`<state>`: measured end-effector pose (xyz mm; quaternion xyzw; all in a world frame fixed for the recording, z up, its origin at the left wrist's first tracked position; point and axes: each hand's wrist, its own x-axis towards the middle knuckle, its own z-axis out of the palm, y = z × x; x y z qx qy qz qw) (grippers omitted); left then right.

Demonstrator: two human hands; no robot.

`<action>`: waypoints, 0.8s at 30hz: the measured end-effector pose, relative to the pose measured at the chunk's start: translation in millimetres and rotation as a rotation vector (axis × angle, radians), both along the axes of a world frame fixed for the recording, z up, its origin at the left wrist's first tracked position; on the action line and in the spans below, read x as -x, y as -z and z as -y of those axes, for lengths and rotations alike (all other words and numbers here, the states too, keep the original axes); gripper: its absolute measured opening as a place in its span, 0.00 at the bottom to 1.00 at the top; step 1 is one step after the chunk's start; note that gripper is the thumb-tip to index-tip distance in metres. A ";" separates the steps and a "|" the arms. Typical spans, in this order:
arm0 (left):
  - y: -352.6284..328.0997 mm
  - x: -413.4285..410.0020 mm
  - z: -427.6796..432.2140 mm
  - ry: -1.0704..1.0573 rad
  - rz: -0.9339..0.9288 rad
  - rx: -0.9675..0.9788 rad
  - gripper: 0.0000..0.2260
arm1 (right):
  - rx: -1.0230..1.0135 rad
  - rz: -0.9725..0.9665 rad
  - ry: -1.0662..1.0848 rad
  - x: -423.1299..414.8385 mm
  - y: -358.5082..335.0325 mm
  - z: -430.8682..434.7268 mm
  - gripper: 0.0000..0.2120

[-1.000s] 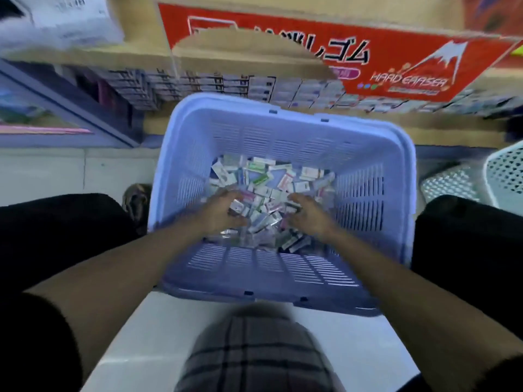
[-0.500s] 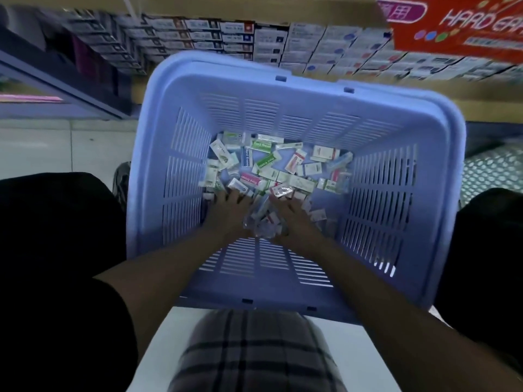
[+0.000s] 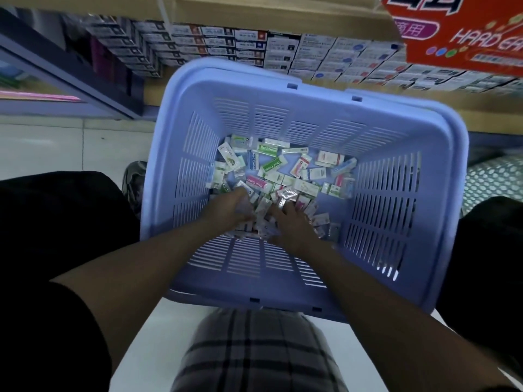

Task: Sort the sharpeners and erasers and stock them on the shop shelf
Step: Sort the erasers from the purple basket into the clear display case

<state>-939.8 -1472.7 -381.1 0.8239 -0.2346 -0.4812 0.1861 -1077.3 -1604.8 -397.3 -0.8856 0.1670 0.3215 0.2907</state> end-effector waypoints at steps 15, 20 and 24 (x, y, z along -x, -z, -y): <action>-98.1 -17.6 26.4 -0.316 -0.075 0.364 0.12 | -0.278 0.285 0.503 -12.2 -129.1 38.7 0.13; -174.1 -28.1 37.7 -0.222 -0.006 0.488 0.11 | -0.364 0.474 0.491 -25.2 -211.7 41.9 0.03; -238.3 -27.3 45.9 -0.179 0.014 0.632 0.09 | -0.414 0.577 0.482 -26.7 -270.9 40.7 0.07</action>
